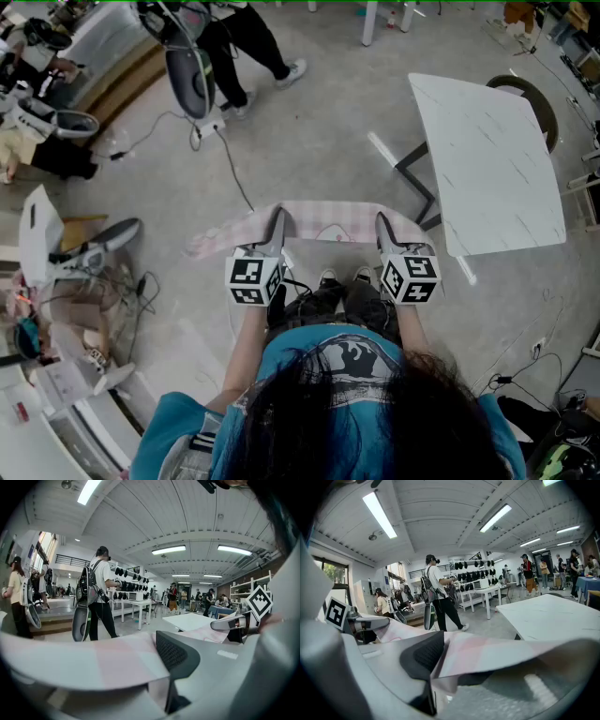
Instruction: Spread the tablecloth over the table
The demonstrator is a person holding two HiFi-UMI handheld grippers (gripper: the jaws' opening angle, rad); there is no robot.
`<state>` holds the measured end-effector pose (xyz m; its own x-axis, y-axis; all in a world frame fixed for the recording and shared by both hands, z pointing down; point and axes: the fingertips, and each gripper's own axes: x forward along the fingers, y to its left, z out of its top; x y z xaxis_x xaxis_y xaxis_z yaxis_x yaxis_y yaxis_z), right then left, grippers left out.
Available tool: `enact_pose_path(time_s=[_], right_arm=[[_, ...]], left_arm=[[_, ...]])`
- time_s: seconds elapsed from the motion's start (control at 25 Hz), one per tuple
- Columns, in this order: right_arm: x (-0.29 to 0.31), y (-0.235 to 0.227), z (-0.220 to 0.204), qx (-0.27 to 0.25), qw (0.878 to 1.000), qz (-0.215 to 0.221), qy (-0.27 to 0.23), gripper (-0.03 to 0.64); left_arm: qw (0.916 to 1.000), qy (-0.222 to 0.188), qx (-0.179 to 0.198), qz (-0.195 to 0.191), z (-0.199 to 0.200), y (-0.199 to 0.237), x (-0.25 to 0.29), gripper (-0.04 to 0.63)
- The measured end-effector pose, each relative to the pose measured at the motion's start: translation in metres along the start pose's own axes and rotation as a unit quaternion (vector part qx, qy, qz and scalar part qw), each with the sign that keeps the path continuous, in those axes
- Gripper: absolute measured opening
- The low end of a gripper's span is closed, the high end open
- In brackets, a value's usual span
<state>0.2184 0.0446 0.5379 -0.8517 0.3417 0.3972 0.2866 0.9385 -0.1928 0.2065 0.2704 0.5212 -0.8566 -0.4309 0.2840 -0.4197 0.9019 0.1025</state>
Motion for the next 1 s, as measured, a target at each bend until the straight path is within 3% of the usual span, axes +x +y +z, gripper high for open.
enact_pose_path(time_s=[0.4,1.0], right_arm=[[-0.006,0.001,-0.011,0.063,0.998,-0.012,0.002,0.084],[0.0,-0.015,-0.007,0.086,0.996,-0.033,0.009,0.081]], left_arm=[[0.9996,0.005,0.004,-0.028,-0.001,0.002,0.005,0.072],[0.9976,0.024,-0.004,-0.065,-0.002,-0.001,0.03,0.074]])
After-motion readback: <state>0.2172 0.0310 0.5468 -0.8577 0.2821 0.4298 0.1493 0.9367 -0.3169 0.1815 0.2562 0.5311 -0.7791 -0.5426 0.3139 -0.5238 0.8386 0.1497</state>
